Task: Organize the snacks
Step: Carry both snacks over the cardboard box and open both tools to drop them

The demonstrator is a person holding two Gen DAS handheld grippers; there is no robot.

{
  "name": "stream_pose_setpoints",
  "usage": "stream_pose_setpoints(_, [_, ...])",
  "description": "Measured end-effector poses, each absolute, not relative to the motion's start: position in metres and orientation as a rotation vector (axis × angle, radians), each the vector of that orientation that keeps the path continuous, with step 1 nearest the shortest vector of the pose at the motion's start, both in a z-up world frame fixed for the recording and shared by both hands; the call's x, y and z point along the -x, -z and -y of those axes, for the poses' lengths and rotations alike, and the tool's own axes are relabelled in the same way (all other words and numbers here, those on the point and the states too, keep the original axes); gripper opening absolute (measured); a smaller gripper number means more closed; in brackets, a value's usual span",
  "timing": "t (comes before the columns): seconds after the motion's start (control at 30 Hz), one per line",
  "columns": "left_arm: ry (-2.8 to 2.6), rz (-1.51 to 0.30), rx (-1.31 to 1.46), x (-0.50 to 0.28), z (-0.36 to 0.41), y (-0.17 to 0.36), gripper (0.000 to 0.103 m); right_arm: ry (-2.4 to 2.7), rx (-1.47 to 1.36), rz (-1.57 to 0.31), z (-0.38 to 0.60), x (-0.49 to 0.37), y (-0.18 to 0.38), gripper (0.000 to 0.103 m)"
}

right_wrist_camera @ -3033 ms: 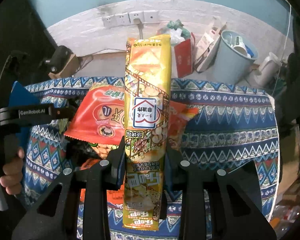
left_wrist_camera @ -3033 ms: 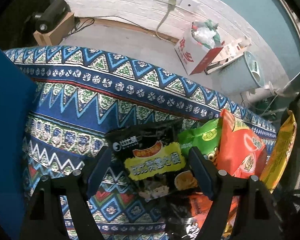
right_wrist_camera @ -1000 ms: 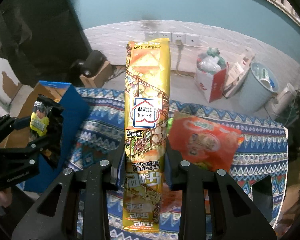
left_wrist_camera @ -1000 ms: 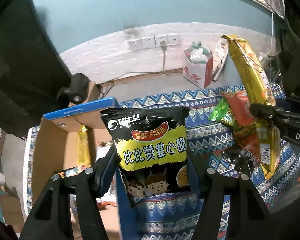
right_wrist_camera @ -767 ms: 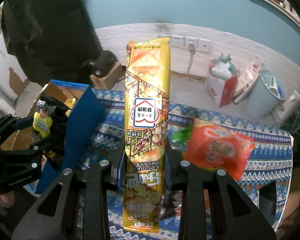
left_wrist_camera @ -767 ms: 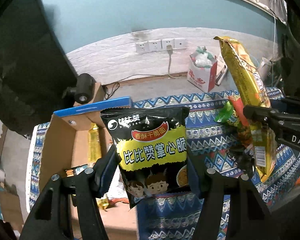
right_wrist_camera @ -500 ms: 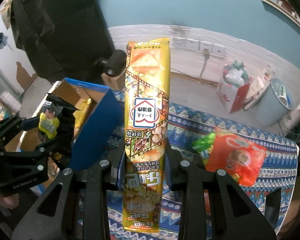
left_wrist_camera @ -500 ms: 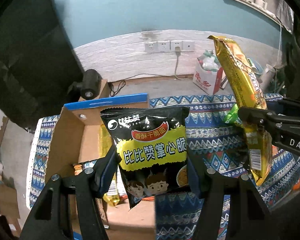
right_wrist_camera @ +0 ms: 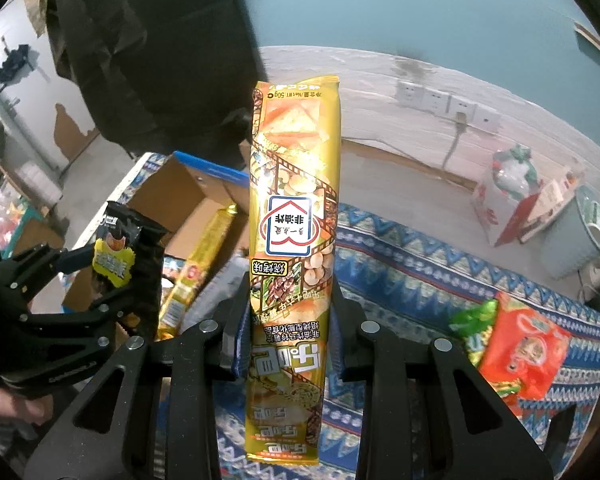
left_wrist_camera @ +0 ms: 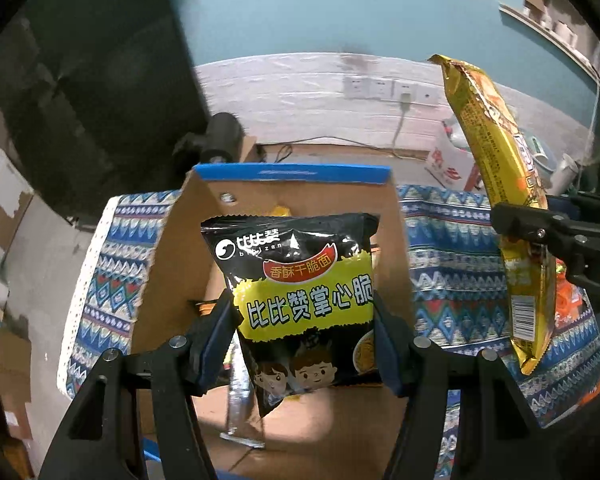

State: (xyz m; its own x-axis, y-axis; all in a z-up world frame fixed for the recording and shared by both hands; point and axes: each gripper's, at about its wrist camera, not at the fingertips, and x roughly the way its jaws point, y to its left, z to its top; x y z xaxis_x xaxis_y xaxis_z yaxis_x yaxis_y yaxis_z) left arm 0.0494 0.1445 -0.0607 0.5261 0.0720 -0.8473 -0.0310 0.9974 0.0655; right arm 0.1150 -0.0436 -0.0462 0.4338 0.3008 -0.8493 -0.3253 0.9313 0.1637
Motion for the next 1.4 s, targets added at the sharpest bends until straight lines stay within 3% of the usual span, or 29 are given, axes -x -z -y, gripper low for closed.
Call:
stream_pose_setpoints(0.83, [-0.210,-1.136,0.081,-0.042,-0.242,0.104,0.064,-0.524,0.072,-1.117,-0.076,-0.132,0.069,0.029])
stream_pose_setpoints(1.0, [-0.243,-1.135,0.067,-0.041,-0.245,0.101,0.075,-0.540,0.083,-1.145,-0.089,-0.130,0.080,0.030])
stream_pose_setpoints(1.27, [-0.248,-1.110,0.036,-0.038,-0.243,0.090,0.078,-0.555,0.096,-1.204,-0.100,-0.130,0.101,0.030])
stream_pose_setpoints(1.4, [-0.243,-1.106,0.026,-0.039,-0.238,0.088,0.078,-0.553,0.089,-1.234,-0.097,-0.130,0.109,0.036])
